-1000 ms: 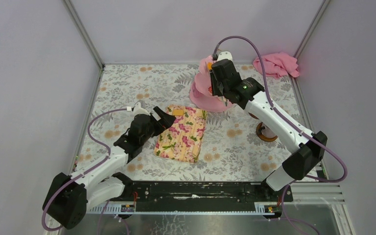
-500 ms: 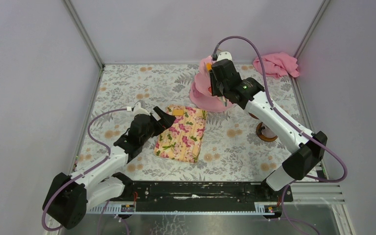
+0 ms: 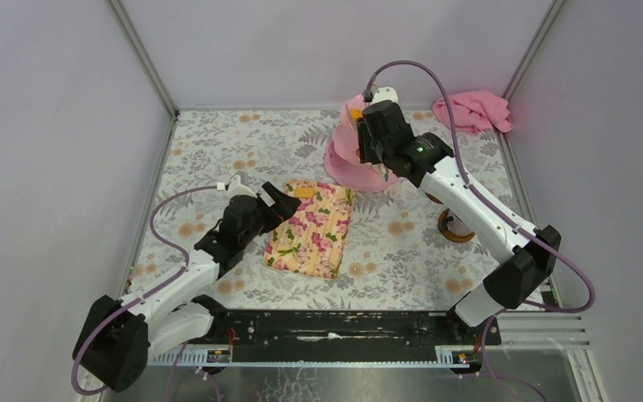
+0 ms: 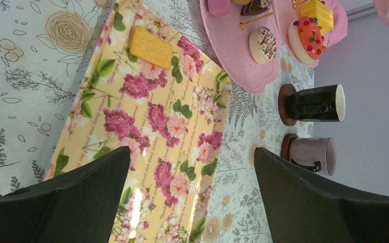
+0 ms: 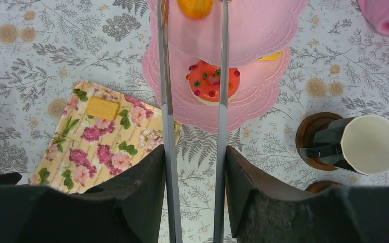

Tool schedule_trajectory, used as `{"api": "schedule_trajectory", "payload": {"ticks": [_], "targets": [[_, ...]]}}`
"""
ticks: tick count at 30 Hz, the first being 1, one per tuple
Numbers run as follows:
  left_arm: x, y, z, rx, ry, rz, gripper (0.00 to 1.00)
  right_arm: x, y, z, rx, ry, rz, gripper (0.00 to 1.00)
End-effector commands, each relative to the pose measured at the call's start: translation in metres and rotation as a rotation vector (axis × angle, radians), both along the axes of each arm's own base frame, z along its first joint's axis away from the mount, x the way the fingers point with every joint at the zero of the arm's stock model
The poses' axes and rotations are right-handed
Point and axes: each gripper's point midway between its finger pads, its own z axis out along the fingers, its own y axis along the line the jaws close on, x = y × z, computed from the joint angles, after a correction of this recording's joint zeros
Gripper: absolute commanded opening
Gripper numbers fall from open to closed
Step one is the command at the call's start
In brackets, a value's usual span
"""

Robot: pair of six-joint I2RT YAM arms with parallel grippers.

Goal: Serve the afternoon tea
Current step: Place the desert on the desert table.

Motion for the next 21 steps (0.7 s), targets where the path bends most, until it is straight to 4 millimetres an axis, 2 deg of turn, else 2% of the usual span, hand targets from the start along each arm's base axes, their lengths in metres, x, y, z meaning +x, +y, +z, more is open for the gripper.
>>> {"api": "schedule_trajectory", "payload": {"ticks": [1,5,7,12,21], "targets": [[0.004,-0.002,0.01,-0.03,-0.029,0.0,1.0,0.005,-0.003,0.043,0.085,-0.113,-0.021,0.49],[0.004,-0.002,0.01,-0.03,-0.03,0.0,1.0,0.004,-0.001,0.045,0.09,-0.116,-0.011,0.46],[0.005,-0.002,0.011,-0.031,-0.03,0.0,1.0,0.002,-0.002,0.039,0.087,-0.105,-0.008,0.46],[0.006,-0.002,0.01,-0.024,-0.028,0.003,1.0,-0.005,-0.005,0.047,0.112,-0.121,-0.002,0.46],[0.009,0.003,0.008,0.0,-0.012,0.033,1.0,-0.022,-0.006,0.046,0.146,-0.116,0.038,0.46]]}}
